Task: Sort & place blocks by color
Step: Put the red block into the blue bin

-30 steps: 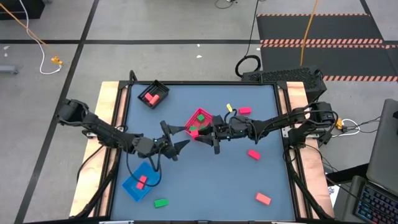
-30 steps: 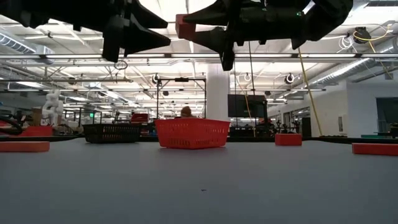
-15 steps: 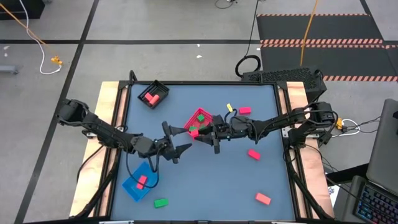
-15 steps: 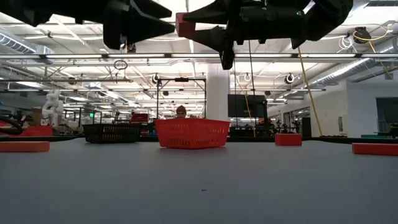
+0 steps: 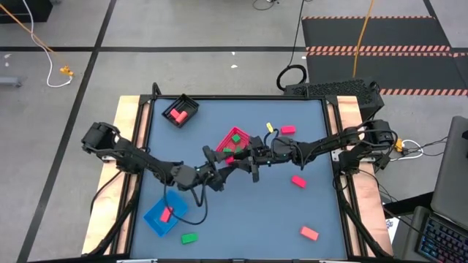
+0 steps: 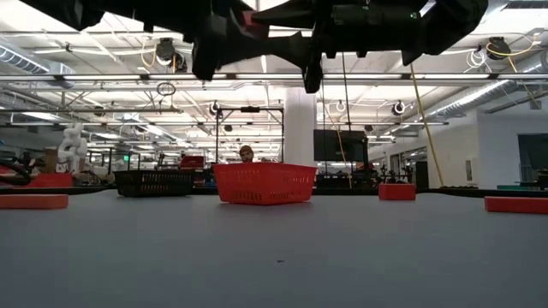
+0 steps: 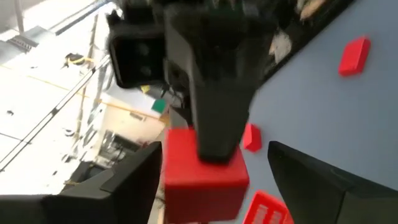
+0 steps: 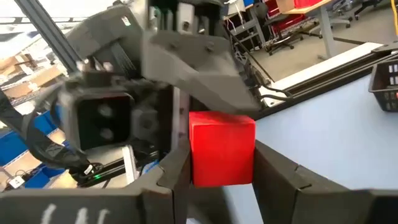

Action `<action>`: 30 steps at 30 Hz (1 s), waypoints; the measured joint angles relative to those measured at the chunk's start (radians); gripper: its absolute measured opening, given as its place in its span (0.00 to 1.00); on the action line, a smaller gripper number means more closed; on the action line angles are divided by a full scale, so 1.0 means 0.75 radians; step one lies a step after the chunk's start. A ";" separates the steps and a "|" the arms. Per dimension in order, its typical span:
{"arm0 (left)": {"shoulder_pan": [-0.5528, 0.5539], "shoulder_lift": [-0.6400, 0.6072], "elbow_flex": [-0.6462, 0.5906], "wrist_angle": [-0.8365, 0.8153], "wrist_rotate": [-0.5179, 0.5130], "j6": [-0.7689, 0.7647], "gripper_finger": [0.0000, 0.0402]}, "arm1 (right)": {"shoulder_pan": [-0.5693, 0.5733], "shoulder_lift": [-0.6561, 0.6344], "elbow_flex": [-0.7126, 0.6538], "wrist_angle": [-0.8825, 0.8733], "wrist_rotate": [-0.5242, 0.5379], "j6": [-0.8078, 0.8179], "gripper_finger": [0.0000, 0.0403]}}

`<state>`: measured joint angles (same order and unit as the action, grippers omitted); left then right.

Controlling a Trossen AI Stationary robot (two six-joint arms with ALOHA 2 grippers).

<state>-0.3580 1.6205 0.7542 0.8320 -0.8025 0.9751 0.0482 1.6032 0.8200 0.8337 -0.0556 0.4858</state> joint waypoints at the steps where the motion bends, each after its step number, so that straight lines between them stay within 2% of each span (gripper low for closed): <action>1: 0.000 0.008 0.004 -0.001 -0.010 0.003 0.71 | 0.000 0.000 0.000 0.000 -0.002 0.000 0.31; 11: -0.006 0.012 0.006 0.003 -0.045 -0.010 0.56 | 0.000 0.000 0.000 -0.020 -0.007 -0.003 0.31; 17: -0.017 0.012 0.007 0.001 -0.194 -0.010 0.33 | -0.001 0.000 0.001 -0.015 -0.003 -0.002 0.31; 24: -0.041 0.013 0.009 -0.001 -0.215 -0.008 0.33 | 0.000 0.000 0.003 -0.016 0.004 -0.028 0.32; 28: -0.054 0.007 0.009 -0.001 -0.225 -0.011 0.33 | 0.000 0.000 0.003 -0.015 0.005 -0.089 0.36; 30: -0.066 0.002 0.005 -0.001 -0.278 -0.017 0.33 | 0.000 -0.001 -0.001 -0.022 0.009 -0.117 0.40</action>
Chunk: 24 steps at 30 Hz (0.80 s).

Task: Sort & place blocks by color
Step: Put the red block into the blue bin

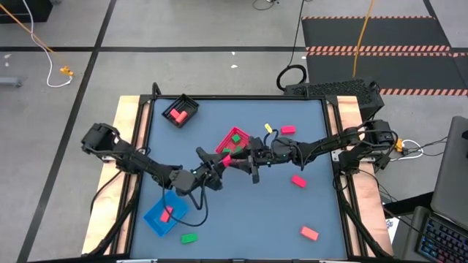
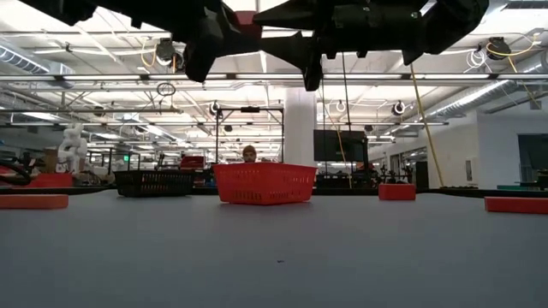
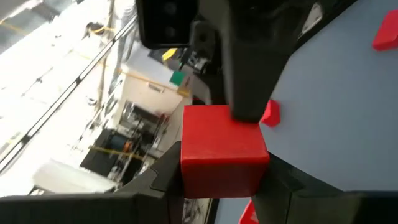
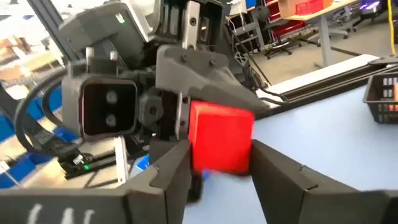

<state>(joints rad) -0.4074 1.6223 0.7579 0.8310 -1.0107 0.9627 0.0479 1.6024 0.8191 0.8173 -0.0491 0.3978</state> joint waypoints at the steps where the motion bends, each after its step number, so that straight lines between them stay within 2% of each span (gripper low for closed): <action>1: -0.006 -0.003 0.000 0.002 -0.018 0.000 0.33 | 0.000 0.000 0.000 0.002 -0.001 -0.005 0.41; 7: -0.103 -0.081 0.000 -0.088 -0.208 0.018 0.33 | -0.001 0.001 0.000 -0.005 0.005 -0.038 0.47; 11: -0.218 -0.188 0.001 -0.261 -0.319 -0.142 0.33 | -0.001 0.001 0.000 -0.009 -0.001 -0.038 0.48; 19: -0.441 -0.443 0.001 -0.895 -0.321 -0.989 0.33 | -0.001 0.001 0.000 -0.019 -0.004 -0.036 0.49; 21: -0.469 -0.495 0.001 -1.077 -0.232 -1.193 0.33 | -0.001 0.001 0.000 -0.022 -0.005 -0.034 0.49; 24: -0.469 -0.570 0.001 -1.279 0.007 -1.505 0.33 | -0.001 0.001 0.000 -0.022 -0.005 -0.034 0.49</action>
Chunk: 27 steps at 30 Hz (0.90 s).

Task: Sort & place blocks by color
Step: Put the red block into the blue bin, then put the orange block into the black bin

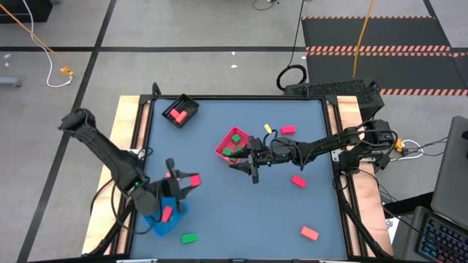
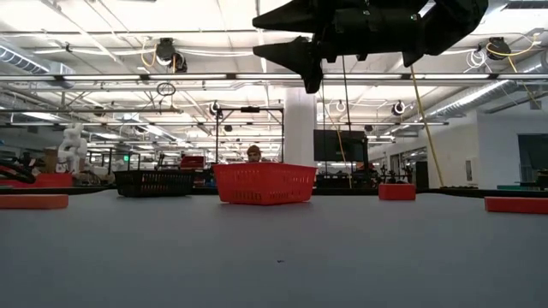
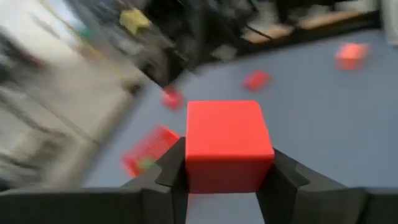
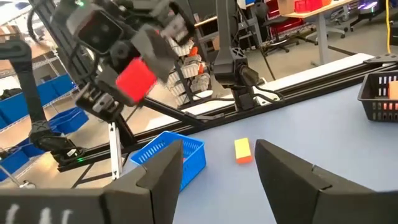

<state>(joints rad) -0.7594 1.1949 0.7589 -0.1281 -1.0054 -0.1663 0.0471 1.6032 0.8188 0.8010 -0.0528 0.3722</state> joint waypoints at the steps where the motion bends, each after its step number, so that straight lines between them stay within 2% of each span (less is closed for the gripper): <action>1: 0.005 -0.017 0.000 -0.066 0.085 -0.094 0.33 | 0.000 0.000 0.000 0.000 0.000 0.000 0.49; 4: 0.017 -0.043 0.000 -0.220 0.291 -0.312 0.33 | -0.001 0.000 0.000 0.000 0.000 0.000 0.49; 13: 0.014 -0.043 0.000 -0.656 0.733 -0.890 0.33 | -0.001 0.000 0.000 -0.040 0.000 0.000 0.49; 20: -0.025 -0.043 0.000 -0.856 1.004 -1.108 0.33 | -0.003 0.000 0.000 -0.036 0.002 -0.019 0.49; 22: -0.037 -0.043 0.000 -0.866 1.029 -1.125 0.40 | -0.003 0.000 0.000 -0.036 0.002 -0.023 0.49; 27: -0.047 -0.043 0.000 -0.870 1.029 -1.123 0.70 | -0.002 0.000 0.000 -0.036 0.003 -0.024 0.49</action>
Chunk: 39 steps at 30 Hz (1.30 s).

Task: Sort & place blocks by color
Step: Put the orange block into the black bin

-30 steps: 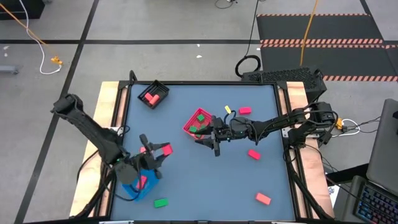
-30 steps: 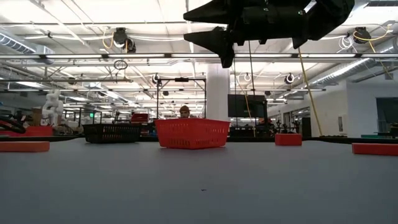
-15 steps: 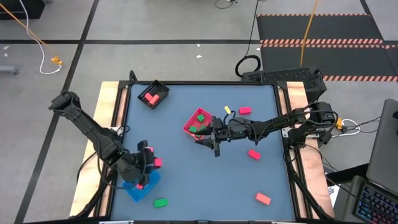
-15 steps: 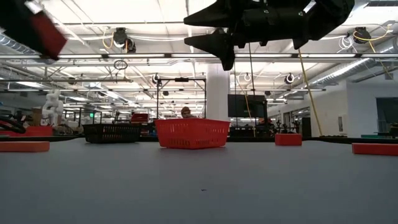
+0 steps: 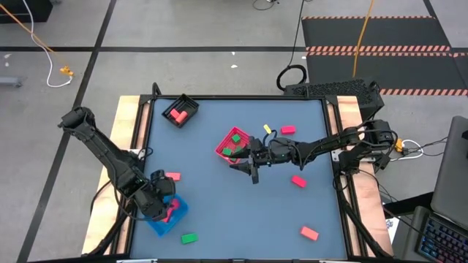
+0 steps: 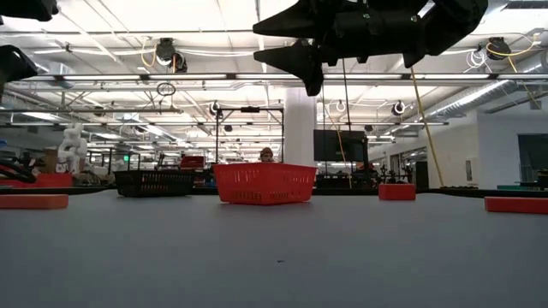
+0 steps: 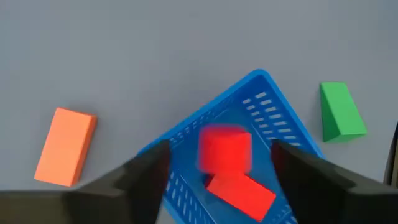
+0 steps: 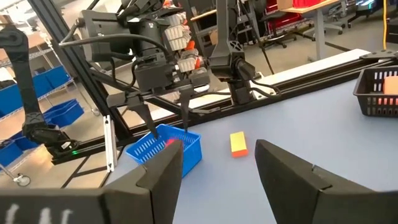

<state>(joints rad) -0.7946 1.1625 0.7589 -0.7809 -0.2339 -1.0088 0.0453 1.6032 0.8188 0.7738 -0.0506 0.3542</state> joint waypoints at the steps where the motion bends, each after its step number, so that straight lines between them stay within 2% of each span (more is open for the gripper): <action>1: 0.000 0.000 0.000 -0.001 -0.001 0.007 0.74 | 0.000 0.000 0.000 0.000 0.000 0.000 0.49; 4: 0.003 0.001 0.000 -0.014 -0.013 0.030 0.85 | 0.000 0.000 0.000 0.000 0.000 0.000 0.49; 7: 0.023 0.001 0.000 -0.061 -0.100 0.041 0.89 | 0.000 0.000 0.000 0.000 0.001 0.000 0.49; 11: 0.077 0.001 0.000 -0.158 -0.192 0.033 0.89 | 0.000 0.000 0.000 0.000 0.001 0.000 0.49; 16: 0.211 0.001 0.000 -0.343 -0.249 -0.101 0.83 | 0.000 0.000 0.000 0.000 0.001 0.000 0.49; 20: 0.319 0.003 -0.017 -0.423 -0.154 -0.108 0.74 | 0.000 0.000 0.000 0.000 0.001 -0.001 0.49; 23: 0.385 0.003 -0.050 -0.421 -0.083 -0.015 0.68 | 0.000 0.000 0.000 0.000 0.001 -0.001 0.49; 28: 0.479 0.003 -0.086 -0.421 -0.063 0.145 0.61 | 0.000 0.000 0.000 0.000 0.001 -0.001 0.49; 32: 0.521 0.003 -0.109 -0.335 0.025 0.279 0.58 | 0.000 0.000 0.000 0.000 0.001 -0.001 0.49; 36: 0.559 0.003 -0.166 -0.174 0.199 0.425 0.58 | 0.000 0.000 0.000 0.000 0.001 -0.001 0.49; 39: 0.588 0.003 -0.200 -0.166 0.232 0.476 0.58 | 0.000 0.000 0.000 -0.001 0.001 -0.001 0.49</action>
<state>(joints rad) -0.3534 1.1648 0.6089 -0.9057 -0.0601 -0.6520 0.0456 1.6032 0.8188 0.7734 -0.0498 0.3538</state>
